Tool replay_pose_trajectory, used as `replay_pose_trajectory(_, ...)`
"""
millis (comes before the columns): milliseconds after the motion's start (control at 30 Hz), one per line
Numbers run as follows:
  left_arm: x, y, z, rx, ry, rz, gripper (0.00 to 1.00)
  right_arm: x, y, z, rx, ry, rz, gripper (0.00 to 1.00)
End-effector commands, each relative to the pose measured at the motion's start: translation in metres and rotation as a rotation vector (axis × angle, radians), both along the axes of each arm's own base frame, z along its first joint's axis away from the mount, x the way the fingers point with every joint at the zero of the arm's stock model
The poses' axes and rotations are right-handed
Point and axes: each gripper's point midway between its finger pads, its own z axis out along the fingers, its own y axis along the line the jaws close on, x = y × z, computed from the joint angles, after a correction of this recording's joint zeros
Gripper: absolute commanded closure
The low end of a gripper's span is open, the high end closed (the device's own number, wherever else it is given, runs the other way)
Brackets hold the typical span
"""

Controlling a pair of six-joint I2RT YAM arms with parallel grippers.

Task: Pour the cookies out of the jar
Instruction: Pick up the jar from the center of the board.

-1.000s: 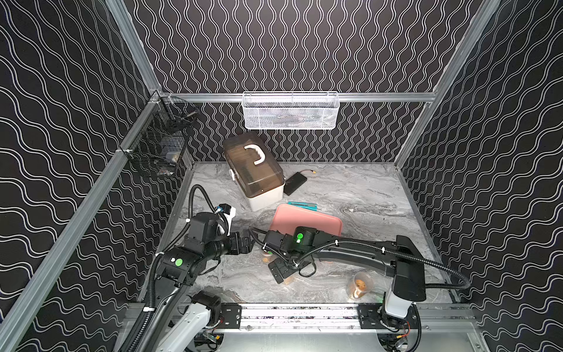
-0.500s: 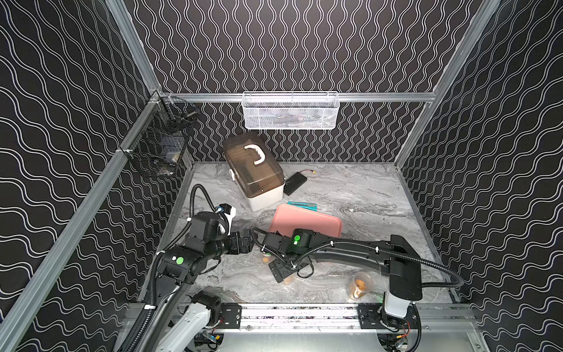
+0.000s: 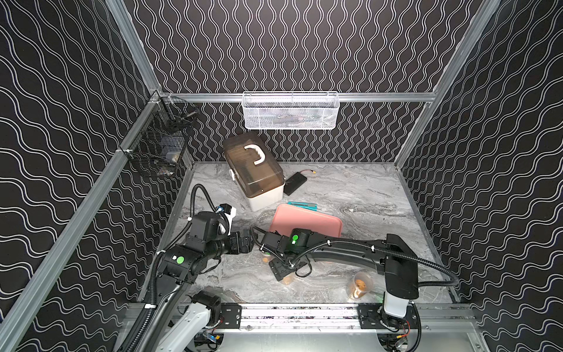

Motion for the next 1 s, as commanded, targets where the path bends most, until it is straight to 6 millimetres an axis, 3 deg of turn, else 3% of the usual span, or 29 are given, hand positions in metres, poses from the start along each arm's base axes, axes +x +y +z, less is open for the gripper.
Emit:
replay_pose_trajectory(0, 0.001, -0.001, 0.001, -0.011, -0.001, 0.005, 0.01, -0.002, -0.002, -0.003, -0.009, 0.007, -0.009, 0.18)
replay_pose_trajectory(967, 0.001, -0.001, 0.001, -0.010, 0.001, 0.003, 0.01, -0.001, -0.010, 0.007, -0.003, -0.004, -0.027, 0.28)
